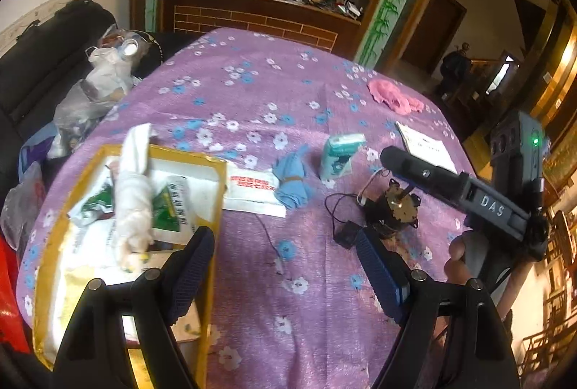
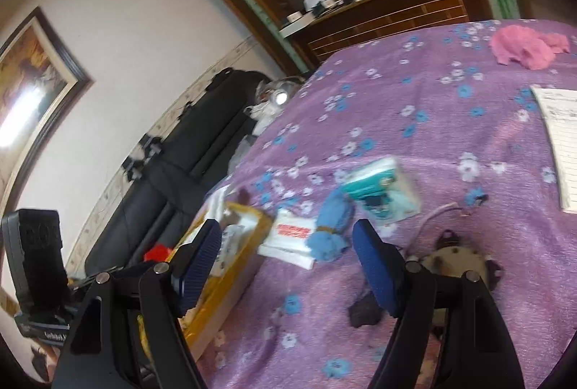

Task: Organize soft objects
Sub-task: 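Open both grippers and move them back toward the blue cloth, then grasp the mint tissue pack with the right gripper while left grasps the blue cloth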

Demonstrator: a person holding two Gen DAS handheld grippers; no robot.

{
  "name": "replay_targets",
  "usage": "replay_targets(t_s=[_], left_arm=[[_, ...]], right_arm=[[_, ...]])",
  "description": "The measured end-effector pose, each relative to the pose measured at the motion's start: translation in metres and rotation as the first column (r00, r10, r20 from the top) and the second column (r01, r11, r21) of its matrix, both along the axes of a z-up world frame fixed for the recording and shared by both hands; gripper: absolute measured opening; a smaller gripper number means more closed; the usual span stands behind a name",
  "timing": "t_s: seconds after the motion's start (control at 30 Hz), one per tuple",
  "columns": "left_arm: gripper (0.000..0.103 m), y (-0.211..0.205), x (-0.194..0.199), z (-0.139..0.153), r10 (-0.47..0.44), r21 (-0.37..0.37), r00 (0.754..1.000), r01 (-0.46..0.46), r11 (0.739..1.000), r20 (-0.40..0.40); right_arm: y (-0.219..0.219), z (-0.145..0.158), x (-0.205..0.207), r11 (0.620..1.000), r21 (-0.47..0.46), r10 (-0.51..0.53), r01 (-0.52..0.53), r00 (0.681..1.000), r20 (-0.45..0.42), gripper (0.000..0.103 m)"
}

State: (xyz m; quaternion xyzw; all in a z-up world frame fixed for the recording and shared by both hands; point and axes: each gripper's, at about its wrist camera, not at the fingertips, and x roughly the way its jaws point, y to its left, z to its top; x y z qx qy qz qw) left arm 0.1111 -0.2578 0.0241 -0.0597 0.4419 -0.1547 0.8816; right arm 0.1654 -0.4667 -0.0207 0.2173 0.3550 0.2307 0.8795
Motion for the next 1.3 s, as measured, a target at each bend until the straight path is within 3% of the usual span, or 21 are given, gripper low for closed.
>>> replay_targets(t_s=[0.5,1.3], left_arm=[[0.084,-0.03,0.021,-0.031,-0.031,0.0,0.998,0.031,1.0,-0.063],[0.084,-0.028,0.024,-0.046,-0.03,-0.022,0.995,0.028,0.999,-0.095]], right_arm=[[-0.021,-0.011,0.003,0.997,-0.015,-0.076,0.075,0.997,-0.022,0.075],[-0.039,-0.01,0.005,0.993,0.038,-0.111,0.113,0.993,-0.037,0.075]])
